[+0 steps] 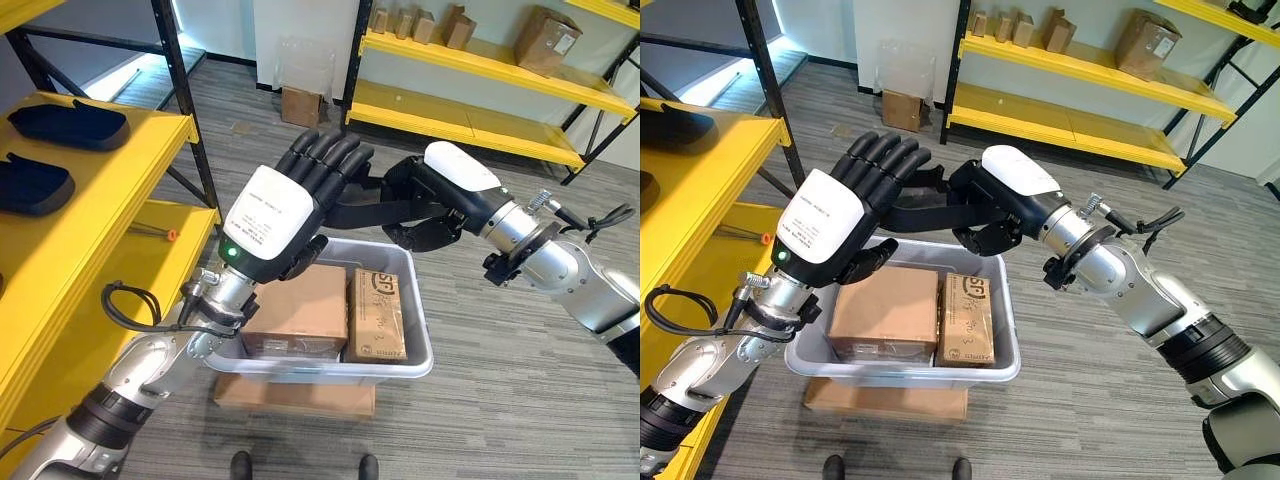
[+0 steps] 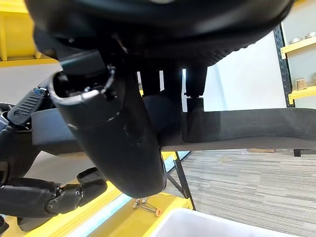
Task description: Move parts from the plastic box to the shelf.
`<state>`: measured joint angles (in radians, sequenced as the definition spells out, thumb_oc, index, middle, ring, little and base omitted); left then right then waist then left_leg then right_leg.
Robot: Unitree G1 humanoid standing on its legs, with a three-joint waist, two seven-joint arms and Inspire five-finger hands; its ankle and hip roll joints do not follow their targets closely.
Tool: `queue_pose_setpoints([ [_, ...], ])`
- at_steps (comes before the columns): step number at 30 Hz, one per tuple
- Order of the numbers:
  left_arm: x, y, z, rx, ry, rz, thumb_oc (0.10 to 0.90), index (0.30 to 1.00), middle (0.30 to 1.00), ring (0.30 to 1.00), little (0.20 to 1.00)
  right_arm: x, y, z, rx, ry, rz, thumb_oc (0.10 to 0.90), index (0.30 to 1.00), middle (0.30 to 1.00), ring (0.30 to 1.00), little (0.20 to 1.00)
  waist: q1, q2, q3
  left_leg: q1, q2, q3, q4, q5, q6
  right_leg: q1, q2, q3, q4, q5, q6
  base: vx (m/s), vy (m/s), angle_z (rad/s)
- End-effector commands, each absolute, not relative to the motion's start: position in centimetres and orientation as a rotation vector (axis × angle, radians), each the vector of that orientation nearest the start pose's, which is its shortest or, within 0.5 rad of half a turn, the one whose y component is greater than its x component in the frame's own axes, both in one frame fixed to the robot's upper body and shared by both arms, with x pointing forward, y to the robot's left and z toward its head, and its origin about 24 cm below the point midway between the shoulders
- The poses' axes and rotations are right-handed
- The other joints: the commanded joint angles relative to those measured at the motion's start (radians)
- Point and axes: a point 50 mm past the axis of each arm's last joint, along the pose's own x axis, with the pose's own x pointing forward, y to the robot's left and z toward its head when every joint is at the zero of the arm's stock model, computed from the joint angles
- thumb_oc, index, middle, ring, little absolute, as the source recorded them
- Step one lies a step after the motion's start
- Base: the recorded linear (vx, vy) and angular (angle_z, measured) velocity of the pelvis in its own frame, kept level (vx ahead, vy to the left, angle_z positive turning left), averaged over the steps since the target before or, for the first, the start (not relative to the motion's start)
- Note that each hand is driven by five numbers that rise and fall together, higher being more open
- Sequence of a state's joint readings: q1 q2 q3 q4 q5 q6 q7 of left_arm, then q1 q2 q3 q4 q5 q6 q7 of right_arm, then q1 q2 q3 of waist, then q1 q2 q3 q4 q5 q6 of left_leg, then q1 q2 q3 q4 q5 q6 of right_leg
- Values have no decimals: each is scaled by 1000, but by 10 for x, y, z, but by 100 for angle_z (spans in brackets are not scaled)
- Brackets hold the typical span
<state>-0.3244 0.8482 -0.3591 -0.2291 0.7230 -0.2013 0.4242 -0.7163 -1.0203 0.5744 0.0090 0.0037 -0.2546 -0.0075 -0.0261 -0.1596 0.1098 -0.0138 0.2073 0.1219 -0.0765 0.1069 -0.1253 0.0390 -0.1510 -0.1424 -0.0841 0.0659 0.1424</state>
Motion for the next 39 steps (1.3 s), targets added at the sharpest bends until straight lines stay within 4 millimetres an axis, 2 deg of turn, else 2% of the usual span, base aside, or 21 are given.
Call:
queue_pose_setpoints([
  [1,270,161,188,1421,-1035,-72,900,1000,1000,1000,1000,299,-140,292,-924,-979,411,400,300,300,300,300,-2,-32,-131,15,81,-5,-11,-46,-18,48,-32,20,69,-110,59,0,0,0],
  [8,275,165,180,1455,-989,-91,900,1000,1000,1000,1000,299,-142,293,-917,-975,407,400,300,300,300,300,-5,-37,-128,17,84,-2,-11,-45,-17,46,-28,23,71,-112,57,0,0,0],
  [21,279,153,175,1466,-998,-172,900,1000,1000,1000,1000,297,-139,295,-892,-986,419,400,300,300,300,300,-17,-39,-123,17,86,4,-11,-45,-17,41,-28,32,75,-114,55,3,-1,-2],
  [28,280,148,180,1446,-1024,-168,900,1000,1000,1000,1000,298,-138,295,-887,-987,421,400,300,300,300,300,-17,-39,-123,18,83,2,-11,-46,-16,43,-29,28,77,-115,56,0,0,0],
  [39,270,140,200,1416,-1143,-145,900,1000,1000,1000,1000,296,-140,294,-864,-983,438,400,300,300,300,300,-17,-44,-134,23,83,1,-11,-51,-15,49,-28,28,77,-118,57,0,0,0],
])
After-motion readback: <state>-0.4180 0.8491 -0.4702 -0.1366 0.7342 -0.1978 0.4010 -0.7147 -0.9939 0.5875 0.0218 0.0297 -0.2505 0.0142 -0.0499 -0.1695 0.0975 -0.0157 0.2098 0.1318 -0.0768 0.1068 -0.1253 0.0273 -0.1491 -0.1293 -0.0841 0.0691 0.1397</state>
